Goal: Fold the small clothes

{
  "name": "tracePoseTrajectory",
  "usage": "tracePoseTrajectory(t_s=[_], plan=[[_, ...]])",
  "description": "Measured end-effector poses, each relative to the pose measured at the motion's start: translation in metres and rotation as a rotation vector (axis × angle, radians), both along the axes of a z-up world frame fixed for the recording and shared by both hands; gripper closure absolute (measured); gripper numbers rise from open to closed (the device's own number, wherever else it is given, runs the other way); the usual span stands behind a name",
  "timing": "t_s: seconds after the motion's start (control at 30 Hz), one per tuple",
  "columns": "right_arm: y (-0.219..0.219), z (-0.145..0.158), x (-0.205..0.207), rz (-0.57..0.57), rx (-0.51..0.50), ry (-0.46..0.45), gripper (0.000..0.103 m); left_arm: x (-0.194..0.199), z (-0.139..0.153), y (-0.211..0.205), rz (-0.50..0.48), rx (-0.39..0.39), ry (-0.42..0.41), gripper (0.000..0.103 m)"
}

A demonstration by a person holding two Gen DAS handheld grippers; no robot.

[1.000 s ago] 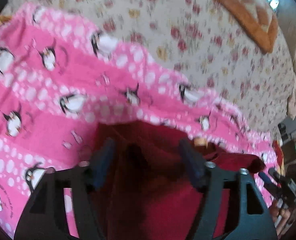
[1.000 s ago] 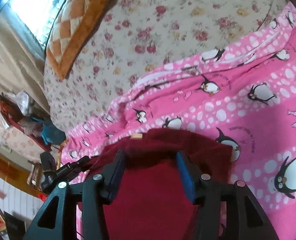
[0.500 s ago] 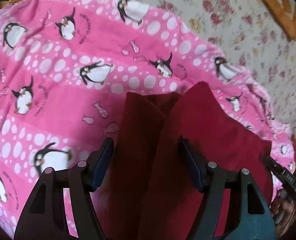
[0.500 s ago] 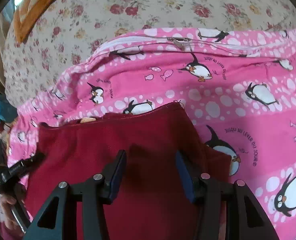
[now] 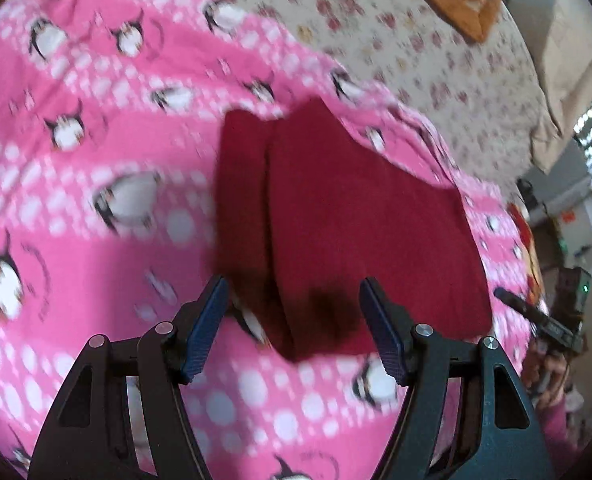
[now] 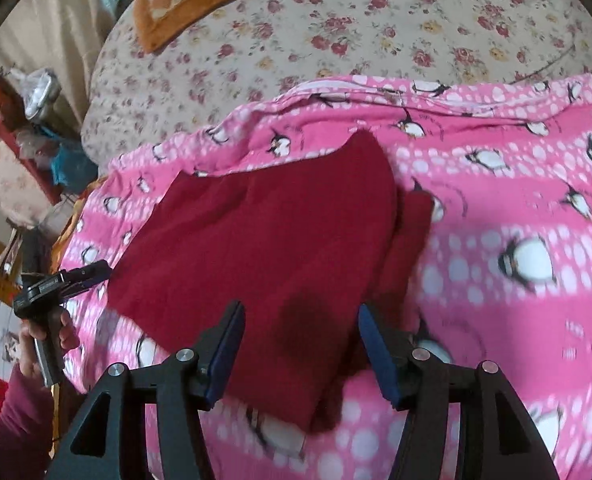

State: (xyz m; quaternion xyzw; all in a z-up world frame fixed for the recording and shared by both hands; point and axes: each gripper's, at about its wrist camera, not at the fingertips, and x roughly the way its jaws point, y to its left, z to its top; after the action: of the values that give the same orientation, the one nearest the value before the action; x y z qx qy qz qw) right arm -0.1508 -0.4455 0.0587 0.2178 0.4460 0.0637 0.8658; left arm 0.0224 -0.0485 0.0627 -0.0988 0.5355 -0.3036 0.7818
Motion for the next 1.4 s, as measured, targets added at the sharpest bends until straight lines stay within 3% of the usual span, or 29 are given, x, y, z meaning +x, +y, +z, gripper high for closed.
tracePoseTrajectory(t_s=[0.23,0.57,0.8,0.87,0.93,0.97,1.0,1.03,1.1,1.17,1.4], plan=[[0.009,-0.010,-0.028,-0.013,0.019,0.018,0.046,-0.029,0.000,0.002,-0.109,-0.004,-0.040,0.035],[0.016,-0.019,-0.029,-0.024,0.029,0.051,0.046,-0.026,-0.002,0.015,-0.118,0.072,-0.076,0.036],[0.020,-0.027,-0.024,-0.027,0.028,0.068,0.046,-0.019,-0.008,0.010,-0.107,-0.007,-0.044,0.036],[0.021,-0.030,-0.024,-0.032,0.037,0.070,0.046,-0.019,-0.008,0.002,-0.122,0.007,-0.057,0.048],[0.023,-0.032,-0.023,-0.027,0.041,0.065,0.047,-0.019,-0.012,-0.006,-0.151,0.036,-0.054,0.071],[0.026,-0.034,-0.022,-0.023,0.025,0.064,0.051,-0.020,-0.013,-0.008,-0.153,0.049,-0.061,0.074],[0.028,-0.034,-0.020,-0.018,0.002,0.061,0.056,-0.020,-0.013,-0.008,-0.156,0.053,-0.065,0.083],[0.030,-0.034,-0.020,-0.015,-0.022,0.059,0.068,-0.020,-0.011,-0.005,-0.154,0.051,-0.070,0.088],[0.031,-0.031,-0.021,-0.013,-0.057,0.050,0.079,-0.021,-0.008,0.002,-0.141,0.035,-0.073,0.097],[0.025,-0.024,-0.026,-0.013,-0.045,0.029,0.088,-0.022,-0.002,0.012,-0.132,0.041,-0.098,0.097],[0.018,-0.014,-0.043,0.026,-0.022,0.014,0.094,-0.029,-0.015,0.028,-0.117,0.073,-0.091,0.097]])
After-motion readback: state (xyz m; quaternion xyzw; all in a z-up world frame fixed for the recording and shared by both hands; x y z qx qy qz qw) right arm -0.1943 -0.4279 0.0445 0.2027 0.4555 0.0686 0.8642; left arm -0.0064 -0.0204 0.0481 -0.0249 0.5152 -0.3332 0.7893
